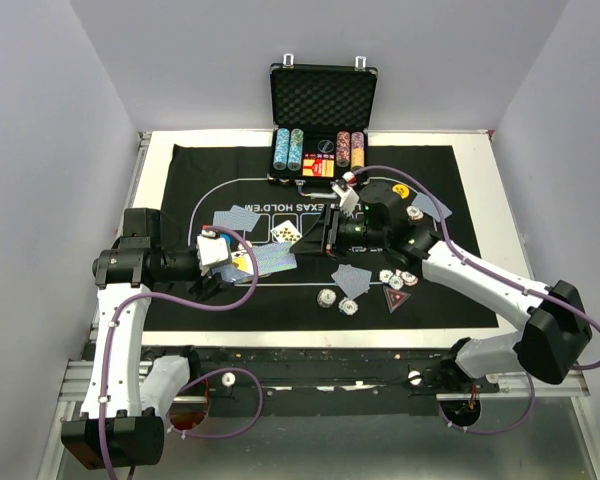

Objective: Distribute texas hold em gaming equipment

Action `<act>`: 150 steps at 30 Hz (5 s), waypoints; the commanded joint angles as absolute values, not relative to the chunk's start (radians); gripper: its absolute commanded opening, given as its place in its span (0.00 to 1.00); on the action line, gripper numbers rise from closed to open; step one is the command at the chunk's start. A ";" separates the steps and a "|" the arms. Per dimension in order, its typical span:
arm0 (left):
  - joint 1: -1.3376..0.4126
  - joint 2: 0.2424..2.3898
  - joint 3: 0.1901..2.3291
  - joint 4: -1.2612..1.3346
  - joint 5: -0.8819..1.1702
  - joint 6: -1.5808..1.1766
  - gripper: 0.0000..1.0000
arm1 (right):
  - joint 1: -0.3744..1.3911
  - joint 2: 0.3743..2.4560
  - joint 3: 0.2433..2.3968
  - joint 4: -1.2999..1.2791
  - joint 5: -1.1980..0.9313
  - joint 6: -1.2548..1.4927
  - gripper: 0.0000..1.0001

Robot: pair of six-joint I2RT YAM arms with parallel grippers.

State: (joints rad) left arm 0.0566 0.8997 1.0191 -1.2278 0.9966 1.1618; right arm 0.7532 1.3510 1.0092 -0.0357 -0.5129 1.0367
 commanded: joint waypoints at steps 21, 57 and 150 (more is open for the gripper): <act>0.052 0.900 1.057 -1.204 1.045 1.152 0.45 | 0.799 1.493 0.973 0.219 -0.612 1.152 0.59; 0.052 0.884 1.039 -1.200 1.035 1.163 0.45 | 0.773 1.353 0.982 -0.035 -0.578 1.077 0.22; 0.052 0.785 1.034 -1.269 1.060 1.154 0.44 | 0.988 2.214 1.517 -0.331 0.818 -0.143 0.01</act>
State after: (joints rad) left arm 0.0566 0.7883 1.0206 -1.2667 1.0069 1.1465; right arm 0.9844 2.2337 1.5551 -0.2871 0.8761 -0.2298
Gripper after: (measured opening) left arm 0.718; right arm 0.010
